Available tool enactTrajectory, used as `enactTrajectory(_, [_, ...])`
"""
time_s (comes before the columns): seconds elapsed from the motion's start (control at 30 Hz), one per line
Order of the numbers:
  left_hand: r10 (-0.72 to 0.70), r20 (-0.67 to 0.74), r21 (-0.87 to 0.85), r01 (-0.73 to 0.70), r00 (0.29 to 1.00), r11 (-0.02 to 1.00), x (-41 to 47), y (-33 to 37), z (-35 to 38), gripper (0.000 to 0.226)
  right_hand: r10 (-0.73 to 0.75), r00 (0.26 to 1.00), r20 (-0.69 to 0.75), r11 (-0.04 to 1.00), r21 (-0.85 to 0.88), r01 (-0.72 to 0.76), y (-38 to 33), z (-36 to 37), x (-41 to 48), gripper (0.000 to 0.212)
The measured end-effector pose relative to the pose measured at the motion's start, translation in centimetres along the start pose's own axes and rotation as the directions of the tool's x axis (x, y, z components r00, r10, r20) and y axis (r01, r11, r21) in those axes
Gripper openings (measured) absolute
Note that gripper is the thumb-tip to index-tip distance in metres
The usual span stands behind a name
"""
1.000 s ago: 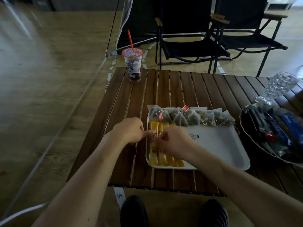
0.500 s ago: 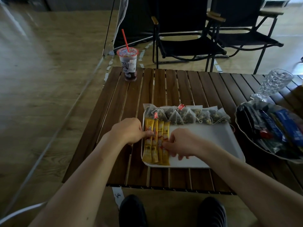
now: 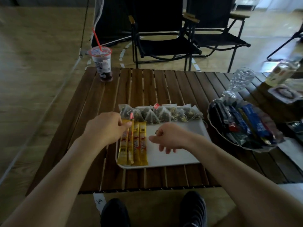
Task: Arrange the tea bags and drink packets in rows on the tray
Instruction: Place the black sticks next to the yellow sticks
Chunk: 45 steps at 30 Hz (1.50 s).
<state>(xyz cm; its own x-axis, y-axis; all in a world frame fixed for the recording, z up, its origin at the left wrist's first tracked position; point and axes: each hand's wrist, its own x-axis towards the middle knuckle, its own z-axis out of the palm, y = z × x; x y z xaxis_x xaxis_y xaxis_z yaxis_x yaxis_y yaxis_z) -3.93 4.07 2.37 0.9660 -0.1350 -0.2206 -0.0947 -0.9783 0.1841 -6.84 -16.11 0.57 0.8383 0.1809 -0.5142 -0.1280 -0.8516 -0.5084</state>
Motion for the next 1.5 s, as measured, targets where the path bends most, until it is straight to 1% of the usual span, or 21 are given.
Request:
enactTrajectory(0.07, [0.038, -0.075, -0.014, -0.039, 0.996, 0.999, -0.2, 0.9, 0.1, 0.032, 0.023, 0.999, -0.032, 1.000, 0.003, -0.023, 1.0, -0.8, -0.5, 0.045])
enactTrajectory(0.13, [0.065, -0.128, -0.030, -0.069, 0.990, 0.997, 0.0, 1.6, 0.3, 0.032, 0.035, 0.996, -0.087, 0.999, -0.003, -0.035, 2.2, -1.8, -1.0, 0.043])
enactTrajectory(0.27, [0.131, -0.156, -0.019, -0.136, 0.979, 0.991, 0.1, 2.8, 0.5, 0.031, 0.089, 0.977, -0.193, 0.996, 0.004, -0.091, 5.2, -4.1, -2.4, 0.034])
enactTrajectory(0.37, [0.165, -0.175, -0.012, -0.170, 0.971, 0.985, 0.0, 3.7, 0.6, 0.031, 0.164, 0.939, -0.301, 0.986, 0.029, -0.163, 7.7, -6.1, -3.4, 0.025])
enactTrajectory(0.43, [0.169, -0.175, -0.011, -0.173, 0.970, 0.985, 0.0, 4.1, 0.7, 0.030, 0.205, 0.884, -0.420, 0.977, 0.031, -0.212, 9.3, -7.4, -4.0, 0.022])
enactTrajectory(0.53, [0.199, -0.171, 0.006, -0.201, 0.965, 0.980, 0.1, 4.7, 1.1, 0.029, 0.236, 0.749, -0.618, 0.957, 0.013, -0.291, 12.1, -9.2, -4.4, 0.022])
enactTrajectory(0.6, [0.218, -0.178, 0.015, -0.219, 0.960, 0.976, 0.2, 4.9, 1.4, 0.030, 0.259, 0.686, -0.680, 0.945, 0.031, -0.326, 13.9, -10.0, -4.1, 0.021])
enactTrajectory(0.67, [0.230, -0.183, 0.018, -0.231, 0.956, 0.973, 0.3, 5.0, 1.5, 0.031, 0.286, 0.657, -0.697, 0.939, 0.067, -0.338, 15.4, -10.4, -3.6, 0.025])
enactTrajectory(0.77, [0.243, -0.175, 0.002, -0.246, 0.954, 0.969, 0.6, 4.9, 1.7, 0.030, 0.307, 0.644, -0.701, 0.941, 0.122, -0.315, 16.8, -10.3, -2.7, 0.032])
enactTrajectory(0.9, [0.249, -0.164, 0.008, -0.251, 0.954, 0.968, 0.9, 4.7, 2.1, 0.030, 0.356, 0.677, -0.644, 0.924, 0.134, -0.358, 17.6, -10.5, -1.8, 0.039])
enactTrajectory(1.13, [0.254, -0.124, 0.027, -0.253, 0.959, 0.967, 1.2, 4.6, 2.1, 0.026, 0.458, 0.695, -0.554, 0.882, 0.185, -0.433, 18.2, -11.3, -1.7, 0.028])
enactTrajectory(1.2, [0.247, -0.104, 0.017, -0.247, 0.963, 0.969, 1.2, 4.5, 1.9, 0.026, 0.472, 0.700, -0.536, 0.875, 0.187, -0.446, 18.6, -11.4, -1.9, 0.028])
enactTrajectory(1.27, [0.242, -0.091, 0.013, -0.241, 0.966, 0.970, 1.0, 4.5, 1.7, 0.025, 0.478, 0.682, -0.554, 0.869, 0.186, -0.458, 18.7, -11.5, -2.3, 0.030])
enactTrajectory(1.33, [0.226, -0.087, 0.019, -0.225, 0.970, 0.974, 0.8, 4.4, 1.2, 0.027, 0.429, 0.663, -0.613, 0.893, 0.178, -0.414, 18.1, -11.7, -3.0, 0.024])
enactTrajectory(1.37, [0.215, -0.088, 0.019, -0.214, 0.973, 0.977, 0.7, 4.4, 1.0, 0.028, 0.390, 0.655, -0.647, 0.914, 0.189, -0.358, 17.5, -11.7, -3.4, 0.021])
enactTrajectory(1.43, [0.198, -0.093, 0.004, -0.198, 0.976, 0.980, 0.5, 4.2, 0.6, 0.029, 0.314, 0.651, -0.691, 0.949, 0.250, -0.192, 16.1, -11.5, -3.7, 0.019])
enactTrajectory(1.5, [0.188, -0.096, -0.024, -0.192, 0.977, 0.981, 0.3, 3.7, 0.4, 0.027, 0.249, 0.695, -0.675, 0.951, 0.305, -0.045, 14.2, -11.0, -3.5, 0.019])
